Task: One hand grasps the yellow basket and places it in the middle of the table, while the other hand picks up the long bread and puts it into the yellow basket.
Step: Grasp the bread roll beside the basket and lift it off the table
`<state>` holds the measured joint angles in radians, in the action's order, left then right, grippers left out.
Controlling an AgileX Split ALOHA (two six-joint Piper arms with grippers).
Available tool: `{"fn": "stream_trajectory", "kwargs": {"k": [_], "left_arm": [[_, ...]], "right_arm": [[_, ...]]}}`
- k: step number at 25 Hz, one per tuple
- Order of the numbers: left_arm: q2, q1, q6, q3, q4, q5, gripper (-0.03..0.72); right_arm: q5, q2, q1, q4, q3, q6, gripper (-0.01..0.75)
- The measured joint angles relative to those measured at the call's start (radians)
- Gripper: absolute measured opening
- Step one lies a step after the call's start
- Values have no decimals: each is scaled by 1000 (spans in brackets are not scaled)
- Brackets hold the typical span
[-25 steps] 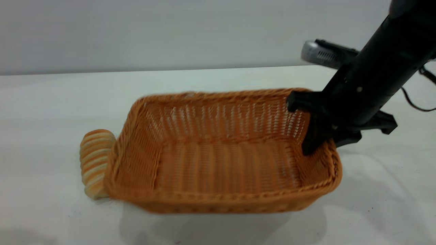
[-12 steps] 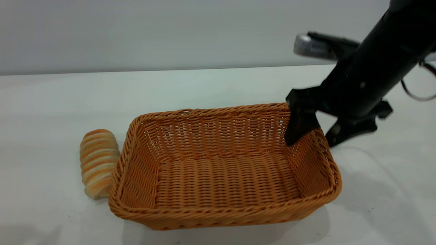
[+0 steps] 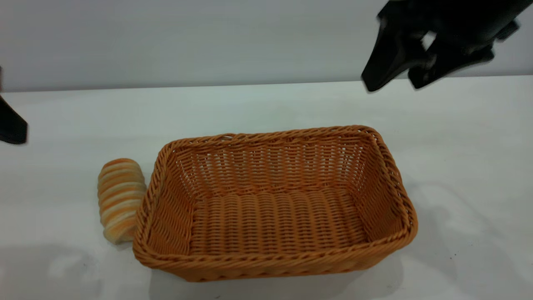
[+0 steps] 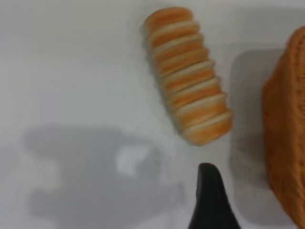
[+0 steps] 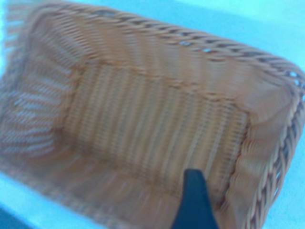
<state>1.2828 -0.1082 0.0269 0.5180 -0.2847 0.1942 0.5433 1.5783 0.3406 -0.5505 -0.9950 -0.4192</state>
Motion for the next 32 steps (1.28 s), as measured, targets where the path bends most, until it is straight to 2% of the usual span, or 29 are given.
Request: {"fn": "stream_trajectory", "kwargs": {"k": [6,13,20,24,32], "left_arm": [[198,0,0,84,-8,-36,541],[380,0,0,221,-39,-41,541],[564,0,0,363,-98,-21,541],[683,-8,0,467,-147,28,541],[872,-36,-17,617,-153,120,541]], "right_arm": [[222,-127,0,10,2,-53,515],[355,-243,0,12,3,-68,514],[393,-357,0,12,3,-68,514],[401,-411,0,12,3,-68,514],[414,-462,0,14,3,-68,511]]}}
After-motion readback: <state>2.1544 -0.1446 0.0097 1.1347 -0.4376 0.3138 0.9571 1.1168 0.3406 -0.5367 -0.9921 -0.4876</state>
